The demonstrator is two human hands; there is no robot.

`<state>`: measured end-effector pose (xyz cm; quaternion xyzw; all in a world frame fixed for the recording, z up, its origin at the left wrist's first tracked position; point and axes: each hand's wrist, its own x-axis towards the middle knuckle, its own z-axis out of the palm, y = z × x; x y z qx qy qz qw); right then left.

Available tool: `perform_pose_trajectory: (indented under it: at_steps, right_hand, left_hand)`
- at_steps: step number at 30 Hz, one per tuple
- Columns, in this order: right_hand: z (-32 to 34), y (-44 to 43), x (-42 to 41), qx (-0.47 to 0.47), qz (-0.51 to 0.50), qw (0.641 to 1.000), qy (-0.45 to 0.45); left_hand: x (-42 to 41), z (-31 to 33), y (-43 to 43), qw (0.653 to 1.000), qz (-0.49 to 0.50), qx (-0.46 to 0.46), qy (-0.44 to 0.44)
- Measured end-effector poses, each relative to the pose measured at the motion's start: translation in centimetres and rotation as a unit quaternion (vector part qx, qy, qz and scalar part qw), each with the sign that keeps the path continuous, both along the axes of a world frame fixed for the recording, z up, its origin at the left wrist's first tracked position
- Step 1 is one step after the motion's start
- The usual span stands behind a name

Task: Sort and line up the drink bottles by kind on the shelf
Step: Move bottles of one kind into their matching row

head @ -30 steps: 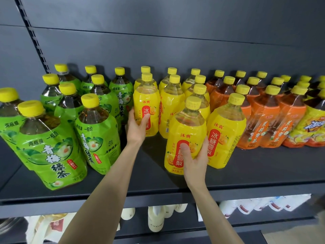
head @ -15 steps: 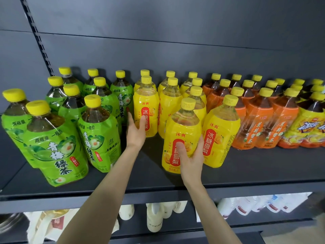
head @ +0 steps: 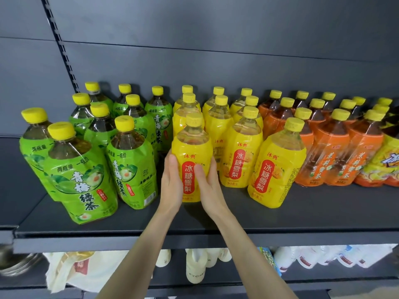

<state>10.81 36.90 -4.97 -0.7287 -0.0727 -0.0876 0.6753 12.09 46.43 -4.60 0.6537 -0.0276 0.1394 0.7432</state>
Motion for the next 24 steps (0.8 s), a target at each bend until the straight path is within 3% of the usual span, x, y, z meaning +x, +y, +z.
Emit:
perform_pose_trajectory:
  at_steps: [5, 12, 24]
  right_hand:
    - [0.7, -0.4, 1.2, -0.070, 0.017, 0.996, 0.047]
    - [0.8, -1.3, 2.8, -0.045, 0.023, 0.999, 0.003]
    - [0.7, -1.3, 3.7, -0.104, -0.004, 0.995, -0.009]
  left_hand:
    - [1.2, 0.7, 0.5, 0.997, 0.051, 0.056, -0.015]
    - [3.4, -0.1, 0.6, 0.997, 0.027, 0.073, -0.013]
    - [4.9, -0.8, 0.5, 0.998, 0.026, 0.059, -0.011]
